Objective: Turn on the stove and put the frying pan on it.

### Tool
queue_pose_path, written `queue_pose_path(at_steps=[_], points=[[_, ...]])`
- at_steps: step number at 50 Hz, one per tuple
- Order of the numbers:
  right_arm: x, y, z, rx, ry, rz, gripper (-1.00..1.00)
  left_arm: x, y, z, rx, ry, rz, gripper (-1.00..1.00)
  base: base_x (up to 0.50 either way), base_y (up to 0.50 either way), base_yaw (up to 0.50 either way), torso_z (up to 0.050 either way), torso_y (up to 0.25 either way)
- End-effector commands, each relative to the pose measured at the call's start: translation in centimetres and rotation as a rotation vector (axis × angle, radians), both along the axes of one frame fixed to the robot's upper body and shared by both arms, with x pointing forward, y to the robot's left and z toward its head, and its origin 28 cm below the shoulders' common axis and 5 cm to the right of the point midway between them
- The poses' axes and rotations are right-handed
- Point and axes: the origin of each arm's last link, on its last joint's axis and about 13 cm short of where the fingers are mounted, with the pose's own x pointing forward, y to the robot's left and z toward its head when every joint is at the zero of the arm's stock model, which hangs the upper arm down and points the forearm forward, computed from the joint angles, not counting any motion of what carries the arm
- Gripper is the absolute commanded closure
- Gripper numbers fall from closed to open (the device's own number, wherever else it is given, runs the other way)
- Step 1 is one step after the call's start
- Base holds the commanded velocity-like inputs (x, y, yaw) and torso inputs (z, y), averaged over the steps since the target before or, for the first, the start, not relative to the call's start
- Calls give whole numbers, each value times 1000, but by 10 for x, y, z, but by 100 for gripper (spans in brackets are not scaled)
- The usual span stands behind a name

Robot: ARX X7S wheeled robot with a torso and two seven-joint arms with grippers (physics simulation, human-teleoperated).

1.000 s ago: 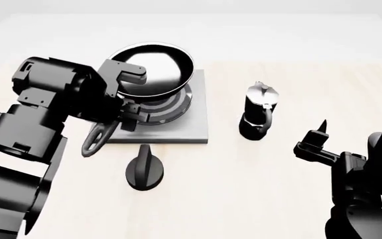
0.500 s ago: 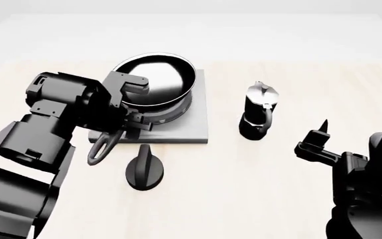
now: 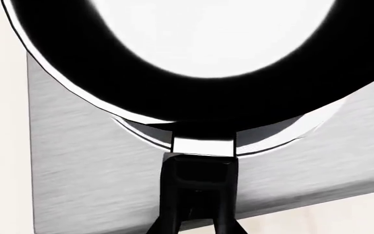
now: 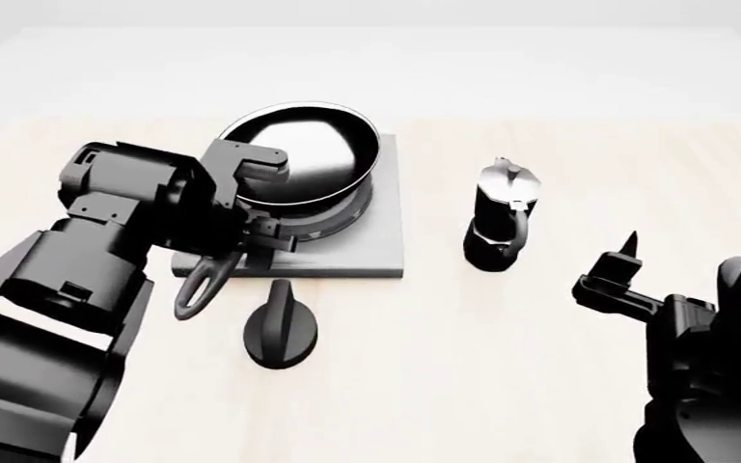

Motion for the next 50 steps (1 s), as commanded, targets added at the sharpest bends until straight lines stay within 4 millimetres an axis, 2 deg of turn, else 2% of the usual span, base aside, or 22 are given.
queue_pose_path(at_steps=[1, 19, 20, 34, 38, 39, 40, 41, 43, 46, 50], points=[[0, -2, 1, 22, -12, 2, -100, 2, -5, 2, -19, -15, -6, 100, 0, 0, 0, 0, 0], [0, -2, 1, 21, -14, 3, -100, 3, -6, -14, -36, 25, -13, 100, 2, 0, -1, 0, 0], [-1, -2, 1, 21, -14, 4, -100, 2, -6, -13, -42, 25, -13, -100, 0, 0, 0, 0, 0], [-1, -1, 1, 21, -13, 8, -100, 0, -2, 4, -48, 8, -8, -100, 0, 0, 0, 0, 0], [0, -1, 1, 22, -12, 6, -100, -4, -1, 26, -30, -23, -26, -100, 0, 0, 0, 0, 0], [0, -1, 0, 21, -11, 6, -100, -9, 0, 44, -26, -56, -41, -100, 0, 0, 0, 0, 0], [1, -1, 0, 21, -10, 7, -100, -12, 0, 52, -26, -69, -47, -100, 0, 0, 0, 0, 0], [1, 0, 0, 19, -9, 8, -100, -20, 1, 71, -18, -92, -56, -100, 0, 0, 0, 0, 0], [1, 0, 0, 19, -8, 9, -100, -32, 2, 96, -14, -132, -63, -100, 0, 0, 0, 0, 0], [1, 0, 0, 18, -9, 10, -100, -44, 5, 117, 15, -158, -64, -100, 0, 0, 0, 0, 0], [1, 2, 0, 16, -8, 16, -100, -70, 8, 159, 48, -225, -64, -100, 0, 0, 0, 0, 0]])
